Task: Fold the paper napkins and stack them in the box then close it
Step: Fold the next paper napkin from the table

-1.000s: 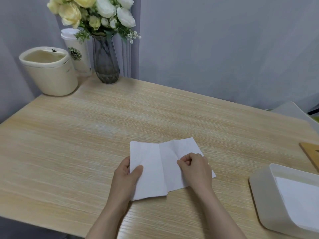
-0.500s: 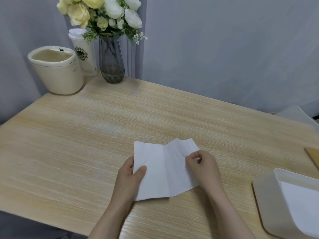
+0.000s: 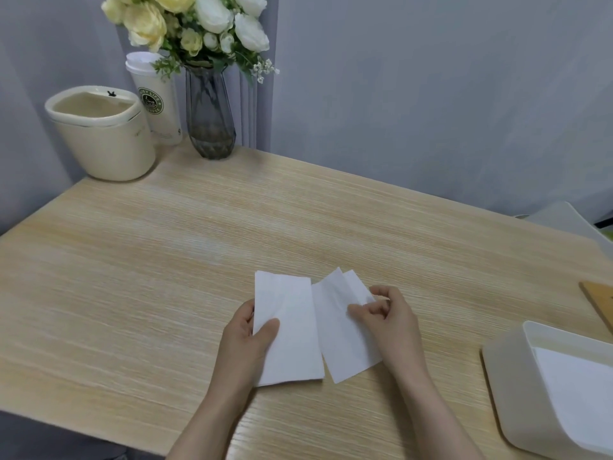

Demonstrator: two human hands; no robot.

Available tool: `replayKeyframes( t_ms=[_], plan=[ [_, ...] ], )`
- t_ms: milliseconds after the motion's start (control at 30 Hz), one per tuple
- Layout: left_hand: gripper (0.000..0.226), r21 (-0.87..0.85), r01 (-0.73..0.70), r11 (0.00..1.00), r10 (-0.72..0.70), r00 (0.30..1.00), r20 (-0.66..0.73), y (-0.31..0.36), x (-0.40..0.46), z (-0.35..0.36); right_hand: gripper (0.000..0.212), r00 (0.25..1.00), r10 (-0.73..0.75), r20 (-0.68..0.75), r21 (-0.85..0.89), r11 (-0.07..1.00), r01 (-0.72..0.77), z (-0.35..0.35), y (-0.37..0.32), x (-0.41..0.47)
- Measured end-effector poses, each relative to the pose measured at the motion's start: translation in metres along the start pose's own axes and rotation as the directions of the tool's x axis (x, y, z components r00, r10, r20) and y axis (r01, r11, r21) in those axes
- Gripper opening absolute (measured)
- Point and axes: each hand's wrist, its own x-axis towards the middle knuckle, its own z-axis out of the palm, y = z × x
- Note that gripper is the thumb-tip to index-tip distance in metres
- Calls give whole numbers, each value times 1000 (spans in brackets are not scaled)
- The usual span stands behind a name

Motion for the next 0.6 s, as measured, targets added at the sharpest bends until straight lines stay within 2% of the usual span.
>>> replayKeyframes(
  t_ms=[67, 167, 267, 300, 367, 467, 533, 600],
  plan=[
    [38, 6, 0, 1000, 0, 1000, 1, 0, 0, 0, 31, 999, -5, 36, -63, 998, 7, 4, 0, 0],
    [29, 10, 7, 1000, -7, 1000, -7, -1, 0, -1, 8, 999, -40, 30, -142, 989, 44, 5, 1, 0],
    [29, 24, 18, 1000, -18, 1000, -18, -2, 0, -2, 16, 995, -96, -13, -136, 986, 93, -1, -1, 0],
    [28, 28, 20, 999, -19, 1000, -24, -2, 0, -2, 15, 994, -107, -17, -89, 990, 105, -5, -3, 0],
    [28, 37, 17, 999, -16, 1000, -27, -2, 1, -1, 12, 997, -73, 24, 119, 990, 70, -13, -7, -1],
    [28, 47, 14, 999, -12, 1000, -25, -3, 1, -2, 1, 985, 29, 172, 459, 882, -107, -25, -12, -4],
    [28, 46, 15, 999, -13, 1000, -28, -3, 2, -2, 7, 977, 82, 196, 470, 867, -167, -31, -8, -5],
    [28, 45, 14, 999, -12, 999, -32, -3, 1, -2, 12, 980, 108, 169, 349, 923, -162, -35, 1, -5]
  ],
)
